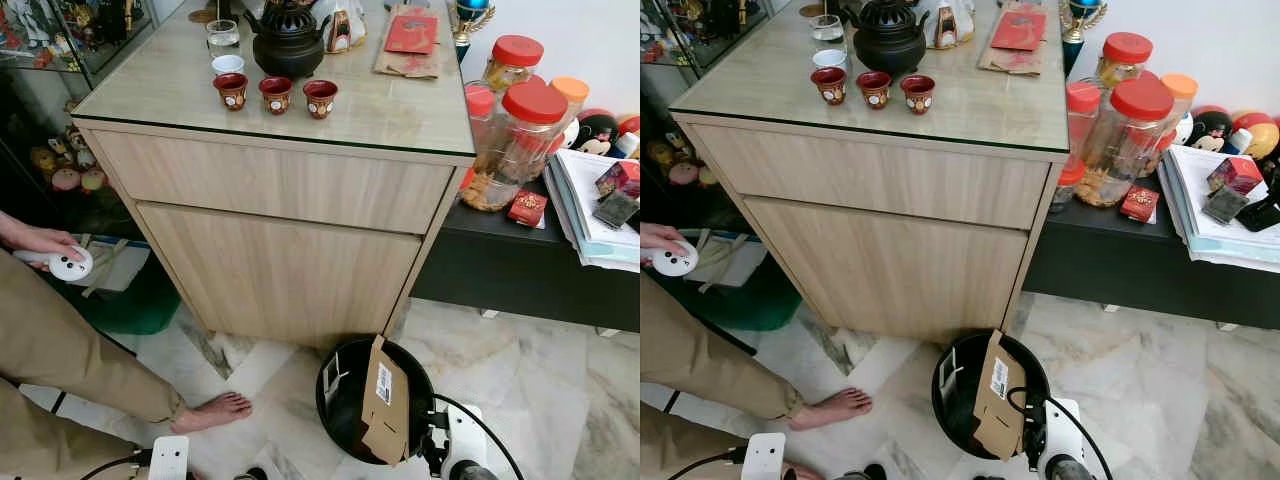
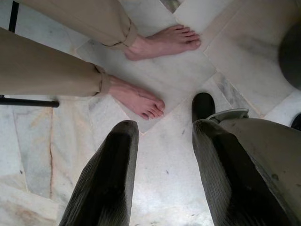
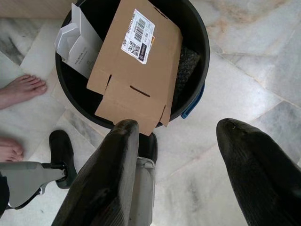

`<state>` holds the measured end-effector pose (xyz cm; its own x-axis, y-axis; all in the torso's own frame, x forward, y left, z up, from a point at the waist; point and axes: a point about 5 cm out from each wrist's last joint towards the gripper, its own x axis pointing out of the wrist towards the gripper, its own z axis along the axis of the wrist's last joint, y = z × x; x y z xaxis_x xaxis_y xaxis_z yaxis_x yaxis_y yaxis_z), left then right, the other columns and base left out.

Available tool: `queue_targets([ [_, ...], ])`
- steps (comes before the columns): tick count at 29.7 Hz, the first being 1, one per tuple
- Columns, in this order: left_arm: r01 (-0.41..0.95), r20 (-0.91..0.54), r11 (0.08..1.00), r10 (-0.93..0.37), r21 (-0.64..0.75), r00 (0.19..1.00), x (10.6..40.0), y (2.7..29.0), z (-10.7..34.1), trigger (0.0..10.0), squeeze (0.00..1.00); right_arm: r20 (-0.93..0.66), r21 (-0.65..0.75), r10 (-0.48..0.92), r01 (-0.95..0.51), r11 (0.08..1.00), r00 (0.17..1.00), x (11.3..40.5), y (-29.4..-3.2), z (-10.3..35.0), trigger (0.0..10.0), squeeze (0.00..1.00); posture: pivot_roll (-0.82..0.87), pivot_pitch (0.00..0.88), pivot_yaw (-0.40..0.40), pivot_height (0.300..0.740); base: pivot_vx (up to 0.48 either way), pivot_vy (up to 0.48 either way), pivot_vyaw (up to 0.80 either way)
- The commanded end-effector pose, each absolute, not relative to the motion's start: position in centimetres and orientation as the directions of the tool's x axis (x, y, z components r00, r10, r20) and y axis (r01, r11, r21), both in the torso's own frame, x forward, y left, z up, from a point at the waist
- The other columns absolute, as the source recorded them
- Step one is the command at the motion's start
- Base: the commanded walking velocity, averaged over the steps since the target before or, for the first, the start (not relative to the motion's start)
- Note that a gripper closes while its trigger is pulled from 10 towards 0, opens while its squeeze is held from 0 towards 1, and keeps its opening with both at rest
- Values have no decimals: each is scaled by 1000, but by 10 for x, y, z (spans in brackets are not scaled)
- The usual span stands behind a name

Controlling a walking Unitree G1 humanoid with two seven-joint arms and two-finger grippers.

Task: Picking trash to rubbish bin

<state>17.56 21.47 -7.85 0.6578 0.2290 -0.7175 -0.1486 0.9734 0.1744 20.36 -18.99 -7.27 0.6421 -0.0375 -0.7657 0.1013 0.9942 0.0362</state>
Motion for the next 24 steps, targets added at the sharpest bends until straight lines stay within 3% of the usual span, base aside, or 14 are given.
queue_targets([
  [1, -161, -737, 973, 230, 165, 635, 167, 214, -83, 10000, 0, -778, 43, -45, 124, 991, 627, 199, -192, -75, 10000, 0, 92, 165, -34, 740, 0, 0, 0],
  [24, -162, -741, 975, 222, 153, 634, 165, 212, -84, 10000, 0, -781, 41, -46, 125, 991, 622, 196, -195, -76, 10000, 0, 92, 177, -37, 740, -253, 0, 0],
])
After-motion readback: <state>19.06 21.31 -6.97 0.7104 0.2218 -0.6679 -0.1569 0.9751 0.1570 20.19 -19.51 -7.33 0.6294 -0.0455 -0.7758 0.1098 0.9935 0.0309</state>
